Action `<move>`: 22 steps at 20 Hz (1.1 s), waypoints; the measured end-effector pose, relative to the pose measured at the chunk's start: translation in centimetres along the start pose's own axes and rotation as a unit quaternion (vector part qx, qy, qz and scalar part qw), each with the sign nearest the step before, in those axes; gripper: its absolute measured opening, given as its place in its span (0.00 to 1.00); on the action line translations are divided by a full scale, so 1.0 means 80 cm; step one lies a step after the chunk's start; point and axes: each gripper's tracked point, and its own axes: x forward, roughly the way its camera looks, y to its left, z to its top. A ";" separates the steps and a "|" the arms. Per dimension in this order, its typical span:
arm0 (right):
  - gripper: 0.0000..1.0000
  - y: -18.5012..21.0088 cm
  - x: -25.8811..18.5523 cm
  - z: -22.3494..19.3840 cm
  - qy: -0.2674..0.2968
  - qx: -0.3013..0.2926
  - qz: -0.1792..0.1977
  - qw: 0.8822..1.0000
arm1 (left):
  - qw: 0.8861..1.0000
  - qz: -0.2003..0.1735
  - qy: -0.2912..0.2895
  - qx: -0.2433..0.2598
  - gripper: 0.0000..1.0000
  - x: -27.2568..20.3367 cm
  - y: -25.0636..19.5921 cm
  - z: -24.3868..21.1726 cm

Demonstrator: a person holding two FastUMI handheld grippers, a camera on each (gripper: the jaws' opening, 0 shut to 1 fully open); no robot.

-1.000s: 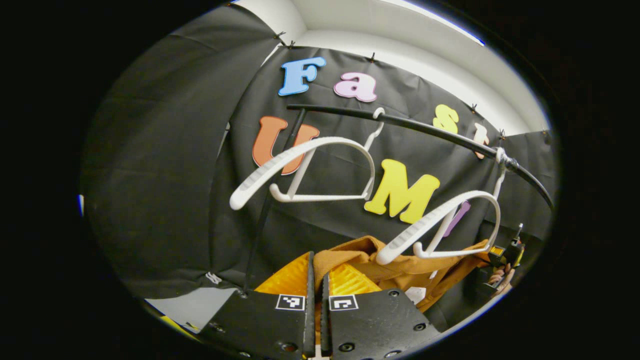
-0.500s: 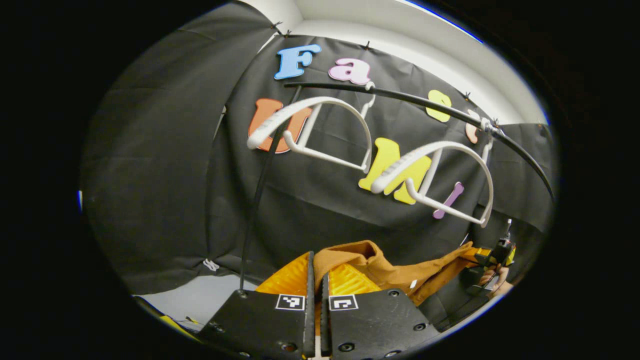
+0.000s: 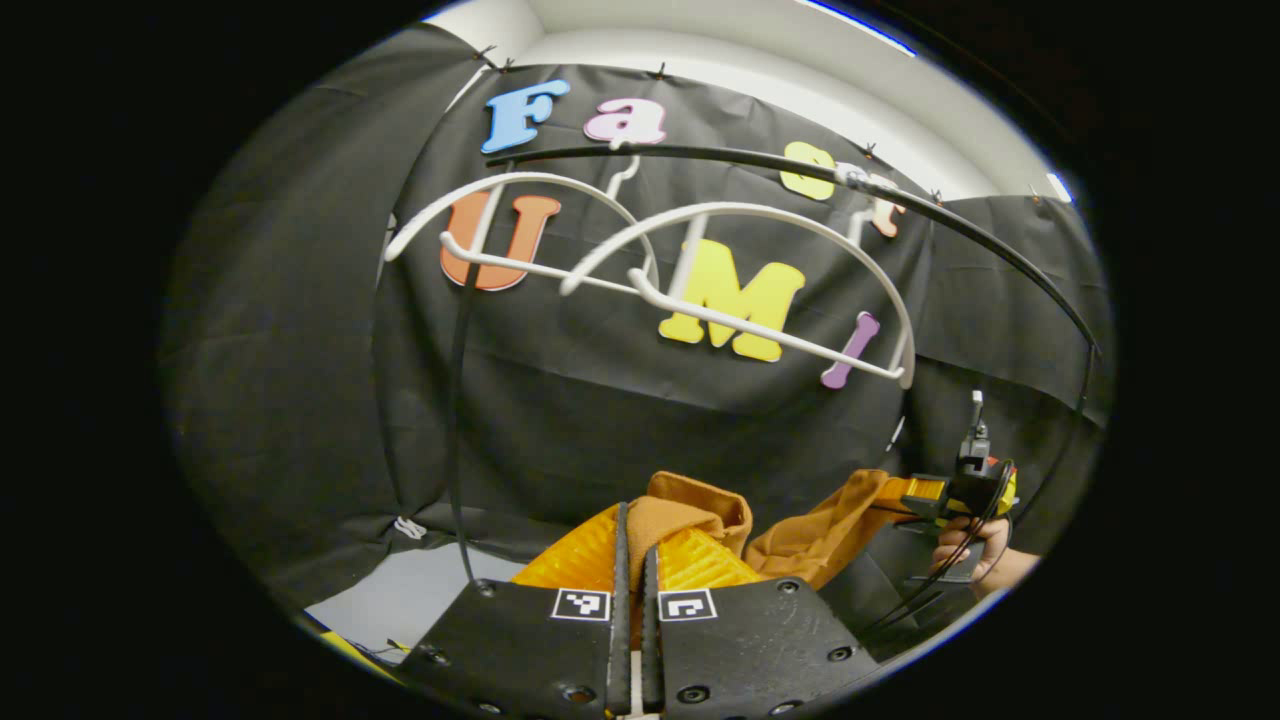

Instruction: Grasp the clothes on the hanger with both hands and then place them into the laundry hamper below.

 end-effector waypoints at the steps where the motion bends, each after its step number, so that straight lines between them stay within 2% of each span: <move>1: 0.03 0.005 -0.006 -0.011 0.007 -0.002 0.005 1.000 | 1.000 -0.012 0.004 0.009 0.04 -0.001 -0.012 -0.003; 2: 0.07 0.009 -0.010 -0.021 0.019 -0.008 0.010 1.000 | 1.000 -0.020 0.010 0.017 0.04 -0.002 -0.021 -0.006; 4: 0.07 0.017 -0.019 -0.035 0.037 -0.021 0.018 0.999 | 0.999 -0.035 0.013 0.026 0.04 -0.005 -0.037 -0.005; 5: 0.07 0.027 -0.025 -0.041 0.042 -0.029 0.028 0.998 | 0.999 -0.045 0.012 0.029 0.08 -0.010 -0.049 -0.002; 6: 0.03 0.040 -0.031 -0.042 0.043 -0.038 0.038 0.998 | 0.998 -0.053 0.007 0.033 0.04 -0.014 -0.061 0.005; 7: 0.06 0.056 -0.038 -0.043 0.046 -0.047 0.051 0.997 | 0.997 -0.063 0.002 0.035 0.09 -0.015 -0.072 0.013; 8: 0.06 0.072 -0.045 -0.046 0.050 -0.057 0.063 0.995 | 0.997 -0.074 -0.003 0.038 0.04 -0.017 -0.085 0.022; 9: 0.07 0.090 -0.053 -0.049 0.051 -0.067 0.075 0.994 | 0.995 -0.084 -0.009 0.043 0.09 -0.020 -0.097 0.030; 10: 0.06 0.106 -0.058 -0.050 0.054 -0.078 0.089 0.992 | 0.994 -0.095 -0.017 0.050 0.04 -0.023 -0.111 0.040; 12: 0.03 0.133 -0.070 -0.056 0.065 -0.083 0.111 0.988 | 0.991 -0.116 -0.028 0.061 0.04 -0.031 -0.136 0.055; 13: 0.06 0.145 -0.074 -0.060 0.071 -0.078 0.122 0.987 | 0.990 -0.122 -0.032 0.065 0.08 -0.035 -0.145 0.062; 14: 0.06 0.157 -0.078 -0.062 0.076 -0.073 0.133 0.986 | 0.988 -0.130 -0.034 0.070 0.04 -0.040 -0.154 0.067; 15: 0.06 0.168 -0.083 -0.062 0.077 -0.071 0.143 0.984 | 0.987 -0.134 -0.040 0.075 0.04 -0.043 -0.161 0.074; 16: 0.06 0.180 -0.087 -0.063 0.078 -0.074 0.154 0.982 | 0.986 -0.138 -0.045 0.079 0.08 -0.047 -0.164 0.082; 17: 0.06 0.190 -0.092 -0.063 0.079 -0.075 0.162 0.981 | 0.986 -0.140 -0.052 0.079 0.08 -0.051 -0.168 0.089; 18: 0.06 0.198 -0.096 -0.066 0.083 -0.076 0.173 0.978 | 0.985 -0.143 -0.053 0.075 0.04 -0.053 -0.171 0.091; 19: 0.06 0.203 -0.098 -0.073 0.089 -0.076 0.183 0.976 | 0.985 -0.147 -0.054 0.072 0.08 -0.056 -0.174 0.090; 20: 0.06 0.203 -0.095 -0.083 0.102 -0.073 0.189 0.974 | 0.985 -0.149 -0.053 0.071 0.04 -0.056 -0.174 0.084; 22: 0.06 0.190 -0.083 -0.108 0.127 -0.063 0.181 0.973 | 0.986 -0.149 -0.031 0.068 0.04 -0.046 -0.170 0.058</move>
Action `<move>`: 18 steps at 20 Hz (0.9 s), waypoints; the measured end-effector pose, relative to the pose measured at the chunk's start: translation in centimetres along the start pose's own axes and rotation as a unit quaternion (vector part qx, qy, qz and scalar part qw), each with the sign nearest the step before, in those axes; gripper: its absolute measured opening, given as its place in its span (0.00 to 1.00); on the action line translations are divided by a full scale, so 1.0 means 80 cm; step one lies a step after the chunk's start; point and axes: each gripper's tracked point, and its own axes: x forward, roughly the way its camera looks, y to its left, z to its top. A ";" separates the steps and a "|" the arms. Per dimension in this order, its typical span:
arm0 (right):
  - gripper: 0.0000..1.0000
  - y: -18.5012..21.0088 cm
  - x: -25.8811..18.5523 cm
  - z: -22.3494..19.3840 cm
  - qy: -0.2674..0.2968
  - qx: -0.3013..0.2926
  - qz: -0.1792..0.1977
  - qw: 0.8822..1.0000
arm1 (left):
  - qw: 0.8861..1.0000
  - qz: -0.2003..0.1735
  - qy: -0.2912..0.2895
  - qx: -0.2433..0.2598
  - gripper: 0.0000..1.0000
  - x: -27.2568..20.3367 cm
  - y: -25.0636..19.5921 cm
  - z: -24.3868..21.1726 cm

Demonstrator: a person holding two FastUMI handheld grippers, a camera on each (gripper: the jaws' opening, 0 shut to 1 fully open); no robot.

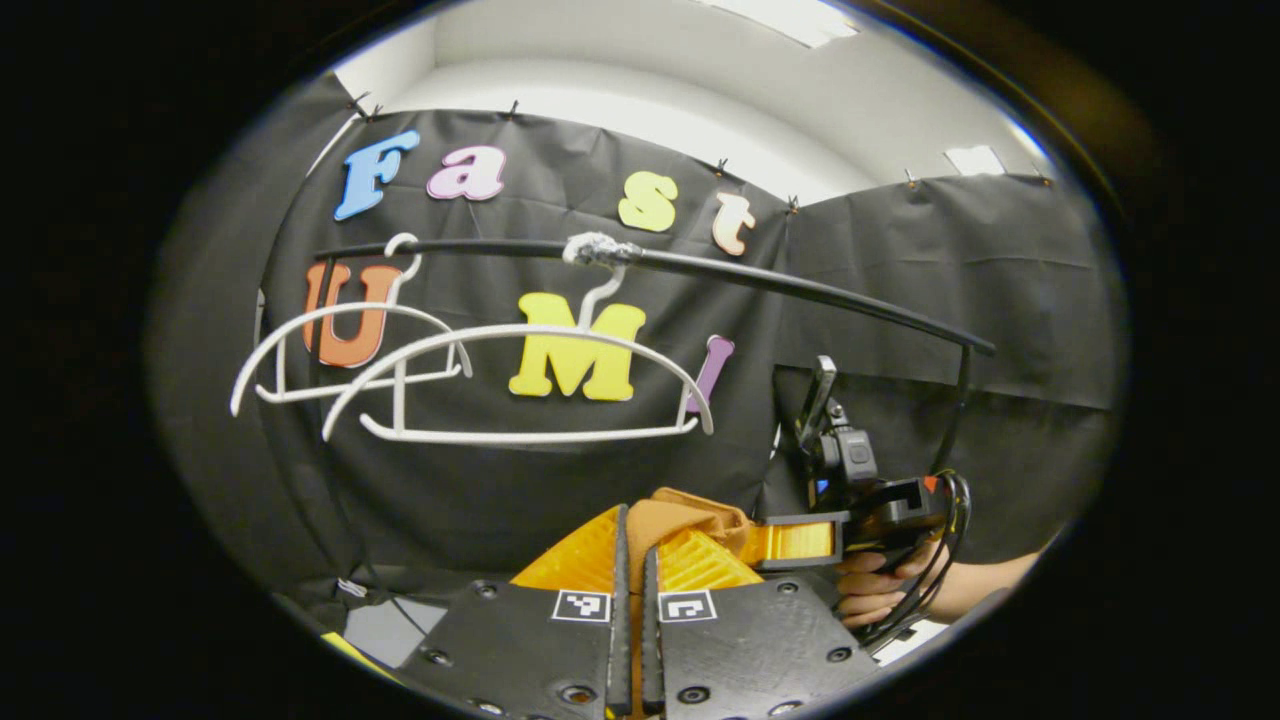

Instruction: Grasp the clothes on the hanger with both hands and then place them into the laundry hamper below.

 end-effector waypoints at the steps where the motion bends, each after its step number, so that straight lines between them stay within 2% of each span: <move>1: 0.06 -0.010 0.005 -0.011 0.010 0.006 -0.008 1.000 | 1.000 0.000 0.013 -0.002 0.04 0.001 0.000 -0.017; 2: 0.06 -0.018 0.011 -0.021 0.019 0.012 -0.013 1.000 | 1.000 0.001 0.022 -0.004 0.09 0.004 0.002 -0.030; 3: 0.06 -0.026 0.018 -0.030 0.028 0.018 -0.018 0.999 | 1.000 0.001 0.029 -0.007 0.04 0.005 0.004 -0.042; 7: 0.06 -0.064 0.034 -0.067 0.054 0.044 -0.035 0.997 | 0.998 0.009 0.057 -0.031 0.04 0.014 0.025 -0.086; 9: 0.06 -0.090 0.047 -0.090 0.081 0.070 -0.045 0.993 | 0.996 0.017 0.081 -0.044 0.09 0.020 0.039 -0.119; 10: 0.06 -0.107 0.054 -0.098 0.087 0.088 -0.058 0.991 | 0.994 0.023 0.095 -0.048 0.04 0.022 0.045 -0.137; 16: 0.06 -0.197 0.075 -0.138 0.118 0.105 -0.150 0.976 | 0.981 0.056 0.169 -0.079 0.04 0.044 0.090 -0.235; 18: 0.06 -0.219 0.080 -0.150 0.129 0.109 -0.170 0.971 | 0.976 0.065 0.190 -0.083 0.04 0.051 0.098 -0.251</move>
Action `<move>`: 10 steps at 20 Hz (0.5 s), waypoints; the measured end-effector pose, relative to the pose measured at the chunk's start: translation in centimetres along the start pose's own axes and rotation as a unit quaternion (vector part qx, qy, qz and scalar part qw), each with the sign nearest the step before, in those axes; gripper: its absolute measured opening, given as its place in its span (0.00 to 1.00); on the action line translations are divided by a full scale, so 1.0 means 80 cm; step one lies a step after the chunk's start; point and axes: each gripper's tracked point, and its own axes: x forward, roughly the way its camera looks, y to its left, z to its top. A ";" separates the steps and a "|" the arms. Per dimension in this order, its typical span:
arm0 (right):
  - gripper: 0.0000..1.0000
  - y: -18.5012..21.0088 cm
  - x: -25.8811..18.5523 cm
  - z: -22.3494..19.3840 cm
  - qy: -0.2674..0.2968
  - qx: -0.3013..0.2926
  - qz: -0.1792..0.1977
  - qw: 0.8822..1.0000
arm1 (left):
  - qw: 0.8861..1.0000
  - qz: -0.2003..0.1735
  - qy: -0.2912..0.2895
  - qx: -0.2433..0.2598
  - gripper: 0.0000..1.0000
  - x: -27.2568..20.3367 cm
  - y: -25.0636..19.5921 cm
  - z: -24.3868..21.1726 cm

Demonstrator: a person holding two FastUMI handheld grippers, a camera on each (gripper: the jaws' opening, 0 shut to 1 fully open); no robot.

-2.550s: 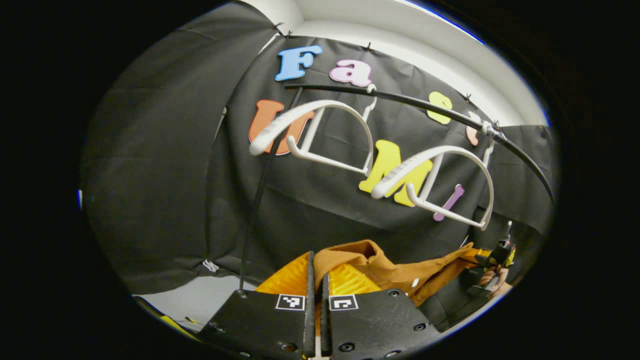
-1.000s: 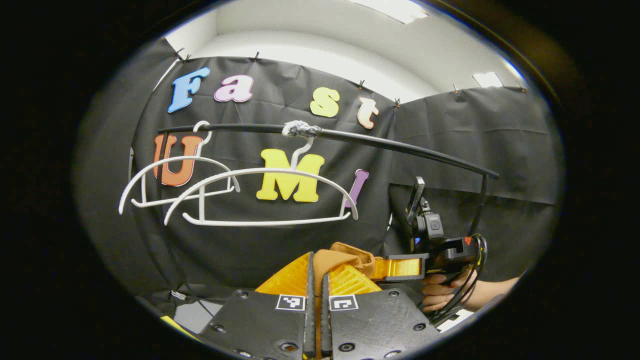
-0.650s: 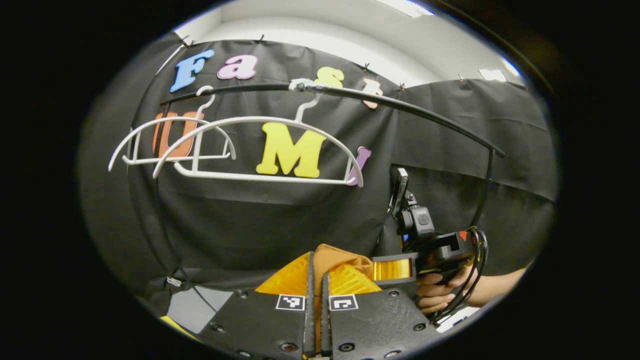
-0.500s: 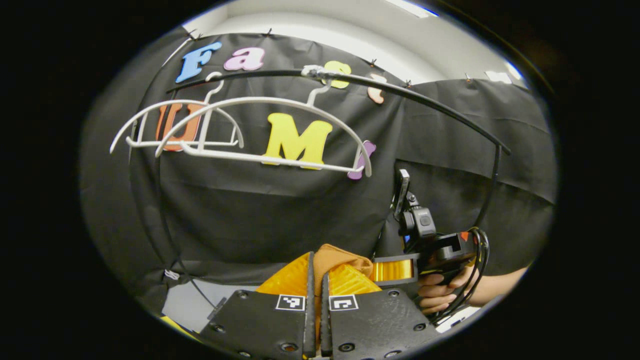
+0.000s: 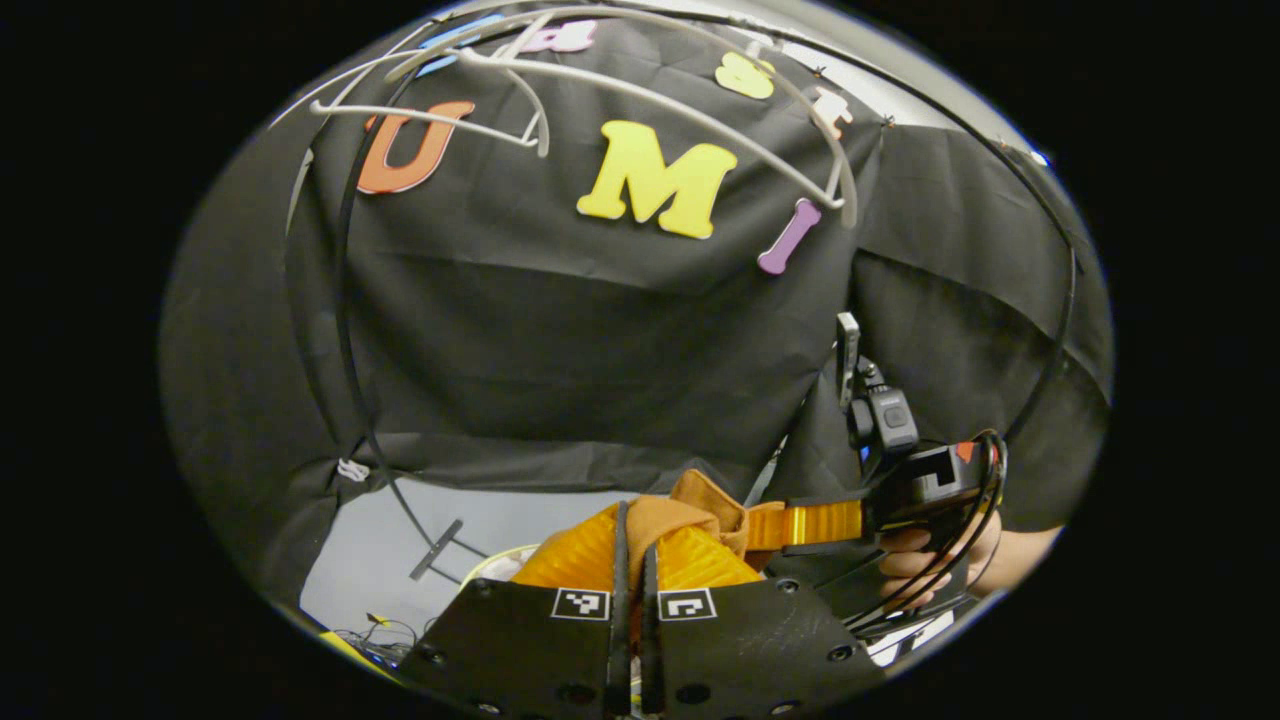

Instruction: Grasp the clothes on the hanger with both hands and then place them into the laundry hamper below.

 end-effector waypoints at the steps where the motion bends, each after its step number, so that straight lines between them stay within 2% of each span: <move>1: 0.06 -0.009 0.007 -0.002 0.003 0.001 -0.012 1.000 | 1.000 0.004 0.010 -0.004 0.04 0.003 0.003 -0.004; 5: 0.06 -0.044 0.030 -0.011 0.020 0.005 -0.075 0.997 | 0.998 0.027 0.062 -0.016 0.04 0.001 0.002 -0.022; 8: 0.07 -0.074 0.044 -0.024 0.045 -0.004 -0.134 0.990 | 0.992 0.052 0.108 -0.036 0.04 0.003 0.007 -0.040; 9: 0.00 -0.087 0.044 -0.030 0.056 -0.007 -0.152 0.987 | 0.988 0.057 0.135 -0.051 0.10 0.000 0.003 -0.052; 10: 0.08 -0.093 0.044 -0.034 0.063 -0.008 -0.160 0.985 | 0.982 0.063 0.163 -0.065 0.06 -0.002 -0.002 -0.066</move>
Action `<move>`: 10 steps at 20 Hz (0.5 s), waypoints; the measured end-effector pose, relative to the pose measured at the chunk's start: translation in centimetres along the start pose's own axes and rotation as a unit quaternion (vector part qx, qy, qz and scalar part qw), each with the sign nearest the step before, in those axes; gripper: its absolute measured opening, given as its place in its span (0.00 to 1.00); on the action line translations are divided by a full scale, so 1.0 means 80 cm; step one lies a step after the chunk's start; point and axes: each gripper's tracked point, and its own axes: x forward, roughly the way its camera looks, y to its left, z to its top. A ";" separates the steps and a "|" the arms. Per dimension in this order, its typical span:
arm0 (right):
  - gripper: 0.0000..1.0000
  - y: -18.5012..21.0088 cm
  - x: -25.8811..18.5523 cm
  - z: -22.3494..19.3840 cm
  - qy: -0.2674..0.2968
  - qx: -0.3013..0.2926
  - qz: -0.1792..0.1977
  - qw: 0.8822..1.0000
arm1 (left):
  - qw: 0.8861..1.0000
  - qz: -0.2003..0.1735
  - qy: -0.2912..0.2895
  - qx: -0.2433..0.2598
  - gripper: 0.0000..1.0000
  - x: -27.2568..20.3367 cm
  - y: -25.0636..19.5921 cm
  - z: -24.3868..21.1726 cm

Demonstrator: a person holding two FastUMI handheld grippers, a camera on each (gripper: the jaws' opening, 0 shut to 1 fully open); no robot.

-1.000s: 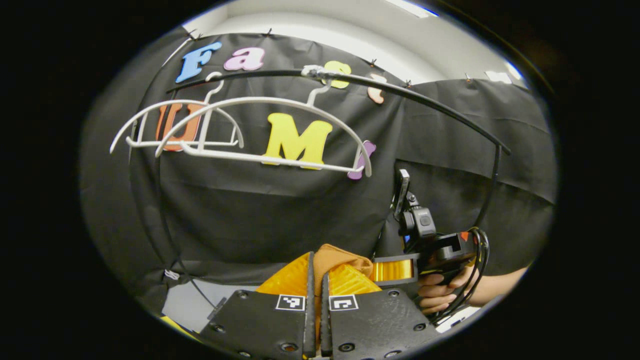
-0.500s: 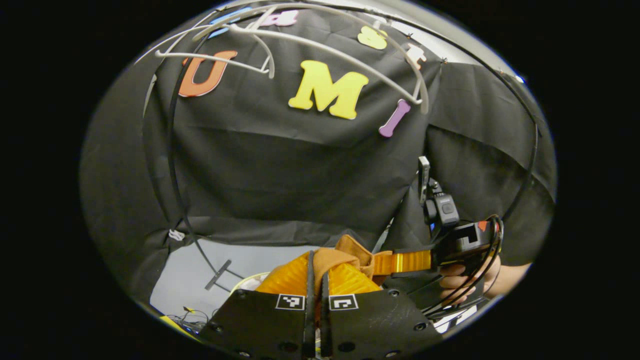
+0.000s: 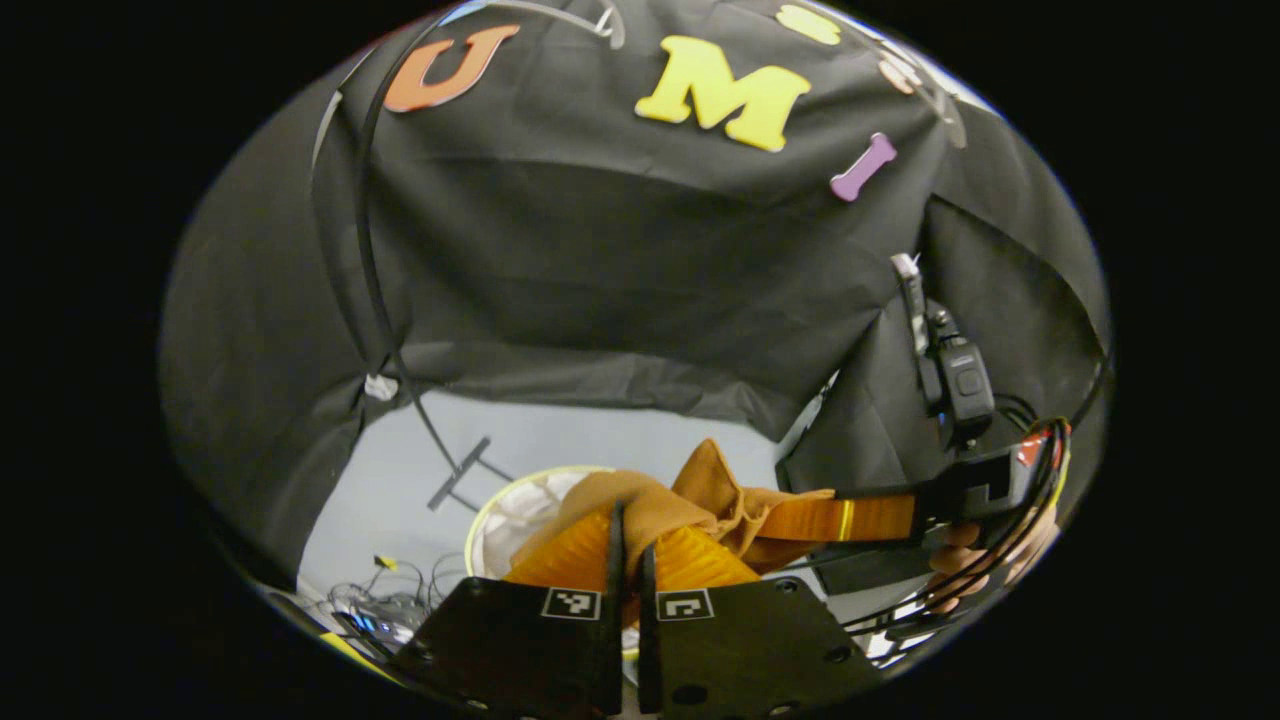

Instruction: Grasp the clothes on the hanger with both hands and then place them into the laundry hamper below.

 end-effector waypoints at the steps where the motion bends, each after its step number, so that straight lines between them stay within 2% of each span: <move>1: 0.13 0.004 -0.002 0.001 0.001 0.001 0.003 1.000 | 1.000 -0.001 0.016 -0.014 0.29 0.001 -0.001 -0.009; 2: 0.16 0.007 -0.003 0.002 0.001 0.003 0.003 1.000 | 0.999 0.006 0.028 -0.025 0.39 0.002 0.003 -0.013; 3: 0.24 0.002 -0.007 0.001 0.001 0.000 -0.004 1.000 | 0.998 0.022 0.048 -0.036 0.50 0.003 0.012 -0.023; 5: 0.34 -0.018 -0.016 -0.002 0.003 -0.016 -0.030 0.999 | 0.995 0.043 0.074 -0.053 0.71 0.001 0.024 -0.041; 6: 0.39 -0.029 -0.019 -0.003 0.000 -0.027 -0.046 0.999 | 0.994 0.050 0.081 -0.059 0.74 -0.002 0.027 -0.046; 7: 0.45 -0.037 -0.024 -0.003 -0.001 -0.039 -0.060 0.997 | 0.993 0.055 0.087 -0.063 0.89 -0.002 0.028 -0.051; 8: 0.48 -0.040 -0.028 -0.006 -0.003 -0.051 -0.067 0.996 | 0.992 0.059 0.090 -0.063 0.94 -0.005 0.029 -0.053; 9: 0.59 -0.036 -0.036 -0.007 -0.011 -0.058 -0.068 0.996 | 0.992 0.064 0.089 -0.059 0.93 -0.009 0.031 -0.053; 10: 0.65 -0.033 -0.044 -0.004 -0.022 -0.064 -0.070 0.995 | 0.993 0.074 0.082 -0.050 1.00 -0.013 0.037 -0.049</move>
